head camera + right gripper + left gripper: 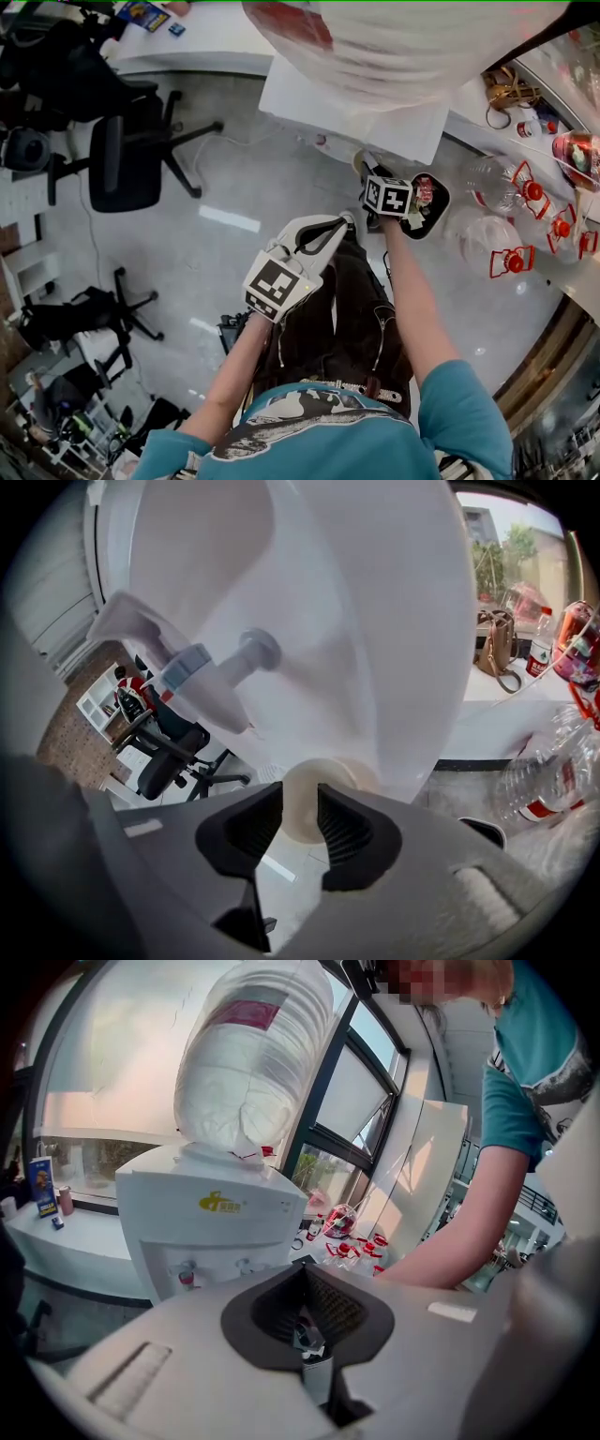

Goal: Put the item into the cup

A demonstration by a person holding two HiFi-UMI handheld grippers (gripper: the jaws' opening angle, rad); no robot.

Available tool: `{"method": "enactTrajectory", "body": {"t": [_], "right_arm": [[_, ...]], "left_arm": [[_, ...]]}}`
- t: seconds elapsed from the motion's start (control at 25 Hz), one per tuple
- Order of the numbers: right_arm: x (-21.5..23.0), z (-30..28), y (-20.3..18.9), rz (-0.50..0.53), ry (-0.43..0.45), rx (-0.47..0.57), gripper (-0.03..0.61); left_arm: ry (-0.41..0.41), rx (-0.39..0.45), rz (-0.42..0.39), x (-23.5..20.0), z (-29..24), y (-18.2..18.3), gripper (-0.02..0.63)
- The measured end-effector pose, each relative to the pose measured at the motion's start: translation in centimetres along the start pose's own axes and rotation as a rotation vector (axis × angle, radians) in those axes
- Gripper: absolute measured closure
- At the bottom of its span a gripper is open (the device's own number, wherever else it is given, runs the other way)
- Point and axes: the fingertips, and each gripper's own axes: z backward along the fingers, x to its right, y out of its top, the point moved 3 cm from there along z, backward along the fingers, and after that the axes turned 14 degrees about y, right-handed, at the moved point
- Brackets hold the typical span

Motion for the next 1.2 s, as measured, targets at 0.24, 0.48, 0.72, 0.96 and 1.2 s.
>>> {"method": "enactTrajectory", "body": {"t": [0.24,0.48,0.72,0.96,1.2], "right_arm": [[-0.7,0.3,-0.2,0.027,-0.008,-0.024,0.454],[-1.6,1.0,-0.8,0.040,-0.013,-0.032,0.455],[-2.2,2.8,-1.6,0.053,-0.019,-0.017,0.461],[-4.2,5.4,-2.2,0.047,0.003,0.025,0.469],[-6.6,7.7,-1.3,0.082,0.021,0.086,0.471]], "left_arm": [[-0.015,0.007,-0.002,0.5,1.3,0.2,0.600],[-0.009,0.014,0.002,-0.2,2.5,0.2,0.600],[-0.006,0.009,-0.001,-0.4,3.7,0.4,0.601],[-0.028,-0.003,-0.014,0.1,5.2,0.2,0.601],[-0.053,0.005,-0.048,0.7,5.9,0.5,0.601]]}}
